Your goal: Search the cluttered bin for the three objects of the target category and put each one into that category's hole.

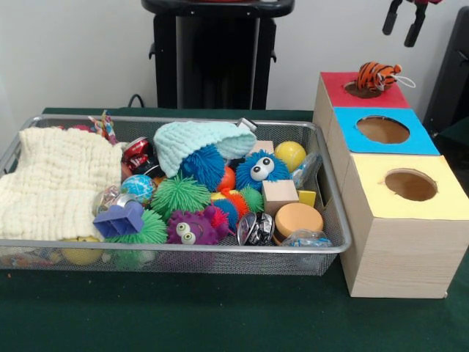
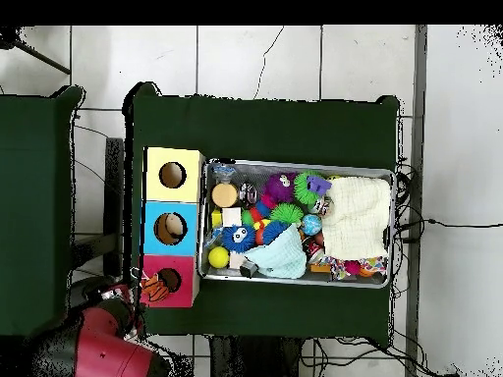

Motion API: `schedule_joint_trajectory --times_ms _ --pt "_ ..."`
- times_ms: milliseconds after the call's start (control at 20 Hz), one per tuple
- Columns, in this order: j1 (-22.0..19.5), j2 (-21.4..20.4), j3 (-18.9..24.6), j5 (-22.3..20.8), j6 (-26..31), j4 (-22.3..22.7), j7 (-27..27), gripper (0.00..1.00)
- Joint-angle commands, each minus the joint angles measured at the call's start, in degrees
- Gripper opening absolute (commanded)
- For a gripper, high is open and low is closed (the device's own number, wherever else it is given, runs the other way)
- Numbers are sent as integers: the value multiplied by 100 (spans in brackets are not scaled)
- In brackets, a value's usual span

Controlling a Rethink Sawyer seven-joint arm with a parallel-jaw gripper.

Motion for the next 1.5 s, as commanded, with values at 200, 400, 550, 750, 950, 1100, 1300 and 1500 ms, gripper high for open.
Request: schedule_joint_trajectory --times_ms 200,400,550,750,950,1100,1300,1500 --pt "178 458 711 373 -589 196 1803 100" --pt "348 505 554 395 -310 -2 2005 100" --pt "461 568 400 392 -86 -186 2152 100" --pt "622 582 275 382 178 -380 2357 100" --pt "772 560 179 338 408 -547 2592 100" --pt "898 596 148 307 463 -649 2781 100" --pt "1006 538 141 258 482 -648 2897 100" --pt "980 308 255 274 261 -344 2748 100"
